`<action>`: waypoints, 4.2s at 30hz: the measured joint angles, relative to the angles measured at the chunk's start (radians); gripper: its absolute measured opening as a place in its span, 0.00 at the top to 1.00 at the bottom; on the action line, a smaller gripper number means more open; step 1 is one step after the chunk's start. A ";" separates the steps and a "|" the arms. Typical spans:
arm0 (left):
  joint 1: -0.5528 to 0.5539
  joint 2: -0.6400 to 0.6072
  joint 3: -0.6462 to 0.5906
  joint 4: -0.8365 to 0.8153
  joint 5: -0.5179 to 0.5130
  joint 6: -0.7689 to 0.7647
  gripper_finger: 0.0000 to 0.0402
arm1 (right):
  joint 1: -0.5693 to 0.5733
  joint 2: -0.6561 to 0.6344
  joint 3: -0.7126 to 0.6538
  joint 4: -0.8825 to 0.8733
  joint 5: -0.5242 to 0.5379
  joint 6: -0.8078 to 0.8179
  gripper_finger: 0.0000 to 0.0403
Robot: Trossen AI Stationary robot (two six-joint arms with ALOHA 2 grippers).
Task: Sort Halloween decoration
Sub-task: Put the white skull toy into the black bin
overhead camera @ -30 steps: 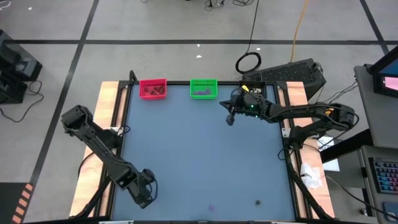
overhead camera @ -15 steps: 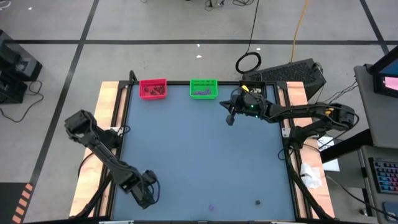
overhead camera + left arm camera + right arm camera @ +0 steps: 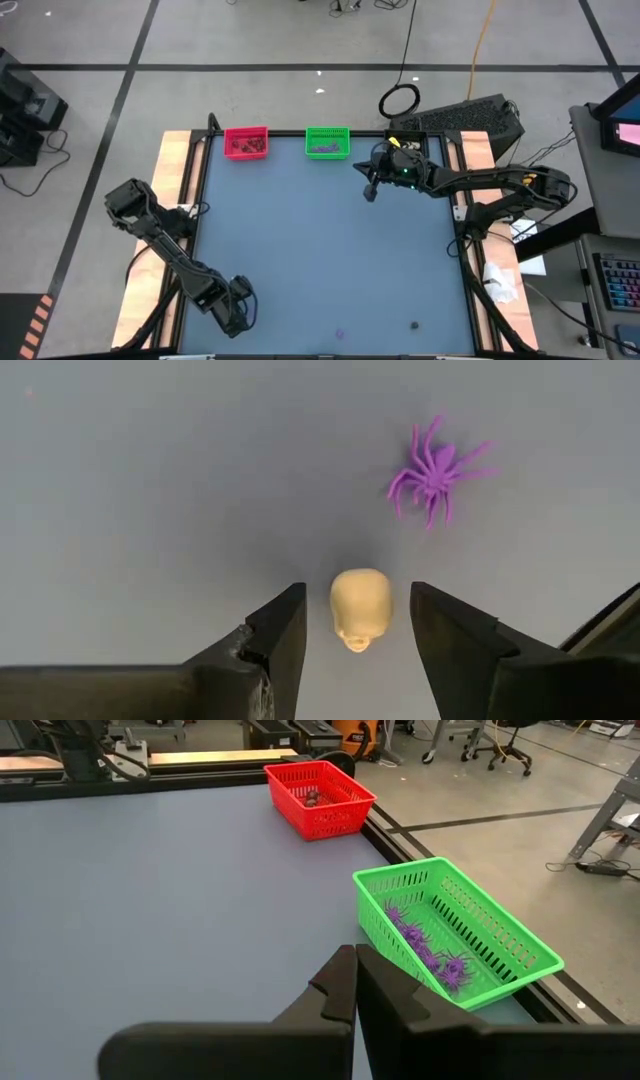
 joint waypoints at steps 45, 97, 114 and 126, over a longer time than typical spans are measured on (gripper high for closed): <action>0.419 -0.062 -0.002 -0.013 -0.150 0.627 0.88 | 0.000 0.000 0.000 -0.007 -0.002 -0.006 1.00; 1.193 0.780 1.185 0.564 -0.060 1.382 0.88 | 0.049 -0.688 -0.193 -0.316 0.017 -0.051 1.00; 1.246 0.895 1.260 0.714 -0.036 1.248 0.88 | 0.053 -0.715 -0.208 -0.305 0.029 -0.049 1.00; 1.253 0.949 1.258 0.754 -0.009 1.177 0.88 | 0.052 -0.720 -0.208 -0.393 0.134 0.008 1.00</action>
